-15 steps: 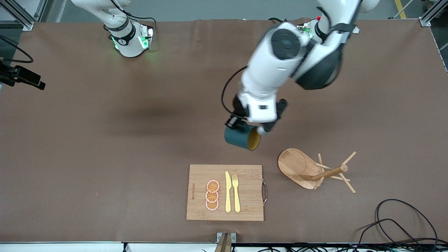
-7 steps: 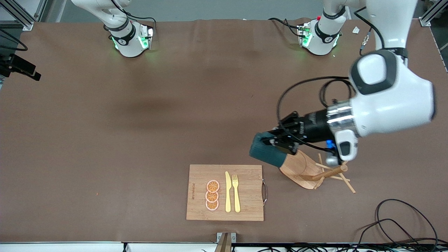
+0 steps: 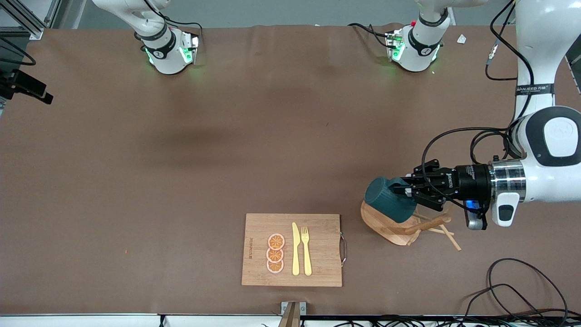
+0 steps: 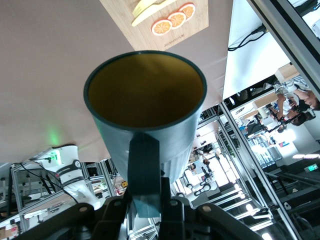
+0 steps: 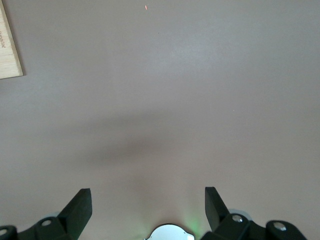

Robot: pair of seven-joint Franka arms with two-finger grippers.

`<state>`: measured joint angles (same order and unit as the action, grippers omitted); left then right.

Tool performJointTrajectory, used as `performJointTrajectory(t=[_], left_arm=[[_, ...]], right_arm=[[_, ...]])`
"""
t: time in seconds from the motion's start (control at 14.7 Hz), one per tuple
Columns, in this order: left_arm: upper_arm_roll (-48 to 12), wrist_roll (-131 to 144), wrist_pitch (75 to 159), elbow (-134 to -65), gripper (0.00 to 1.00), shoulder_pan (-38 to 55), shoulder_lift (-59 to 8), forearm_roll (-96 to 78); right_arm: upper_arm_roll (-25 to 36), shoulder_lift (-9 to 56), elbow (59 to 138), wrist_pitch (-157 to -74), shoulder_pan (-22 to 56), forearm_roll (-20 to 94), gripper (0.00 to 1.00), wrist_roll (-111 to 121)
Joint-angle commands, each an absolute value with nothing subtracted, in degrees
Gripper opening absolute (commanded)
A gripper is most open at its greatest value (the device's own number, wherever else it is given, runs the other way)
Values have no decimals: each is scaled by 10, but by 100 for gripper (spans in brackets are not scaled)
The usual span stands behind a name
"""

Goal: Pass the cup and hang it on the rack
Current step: 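Hang the mug handle onto a rack peg with the left gripper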

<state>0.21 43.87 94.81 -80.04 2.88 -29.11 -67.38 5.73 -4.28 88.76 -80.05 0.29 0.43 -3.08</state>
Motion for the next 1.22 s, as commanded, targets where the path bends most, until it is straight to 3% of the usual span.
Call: performJointTrajectory(t=[0.0,0.75,0.88,0.95,1.02,1.15], left_arm=[[-3,392,939,-816,0,18,-298,-693],[-2,281,914,-828,5,-44,-345,-690],[-2,277,910,-827,35,-47,-347,-694],[-3,277,910,-825,58,-53,-348,-693],[-2,277,910,-825,75,-55,-347,-693],[-1,286,910,-813,100,-55,-340,-686]], right_arm=[[51,-60,896,-795,-4,10,100,-26],[52,-58,897,-798,-4,4,100,7],[52,-58,897,-799,-4,3,100,7],[52,-58,896,-799,-4,2,100,8],[52,-58,896,-799,-4,2,100,8],[52,-57,896,-800,-5,2,100,8]])
